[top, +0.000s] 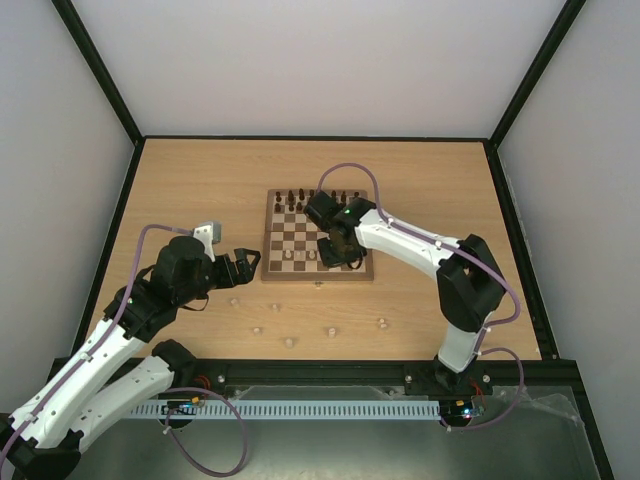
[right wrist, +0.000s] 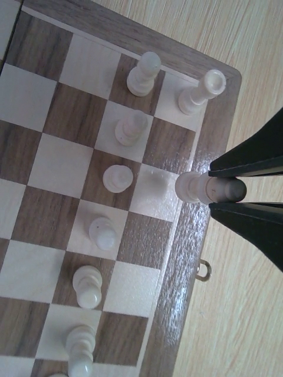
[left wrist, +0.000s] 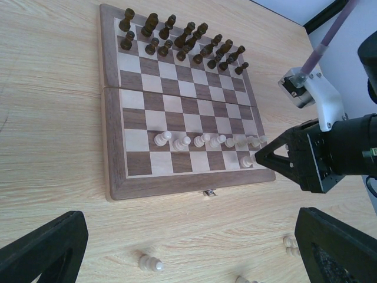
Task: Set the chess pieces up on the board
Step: Place the chess piece on the chessboard.
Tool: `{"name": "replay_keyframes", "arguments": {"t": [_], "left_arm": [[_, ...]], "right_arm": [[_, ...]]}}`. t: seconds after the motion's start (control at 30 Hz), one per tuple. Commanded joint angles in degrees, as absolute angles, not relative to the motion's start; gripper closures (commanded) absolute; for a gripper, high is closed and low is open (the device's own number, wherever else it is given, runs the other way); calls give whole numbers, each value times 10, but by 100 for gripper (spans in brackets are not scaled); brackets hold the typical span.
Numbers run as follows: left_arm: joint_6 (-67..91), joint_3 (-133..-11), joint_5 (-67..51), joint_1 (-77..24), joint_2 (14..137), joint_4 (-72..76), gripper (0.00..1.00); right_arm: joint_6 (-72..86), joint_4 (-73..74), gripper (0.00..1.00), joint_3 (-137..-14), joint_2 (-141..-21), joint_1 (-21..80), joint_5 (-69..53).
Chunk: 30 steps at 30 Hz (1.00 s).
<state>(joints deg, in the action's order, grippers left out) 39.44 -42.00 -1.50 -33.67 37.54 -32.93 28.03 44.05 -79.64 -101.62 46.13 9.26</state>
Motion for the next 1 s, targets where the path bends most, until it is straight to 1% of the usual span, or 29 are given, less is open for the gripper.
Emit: {"name": "replay_keyframes", "arguments": {"t": [0.0, 0.97], "left_arm": [[390, -426, -14, -333, 377, -337, 1], [392, -425, -9, -334, 379, -334, 1]], "right_arm": [[261, 471, 94, -810, -1037, 456, 85], [242, 443, 95, -826, -1072, 443, 57]]}}
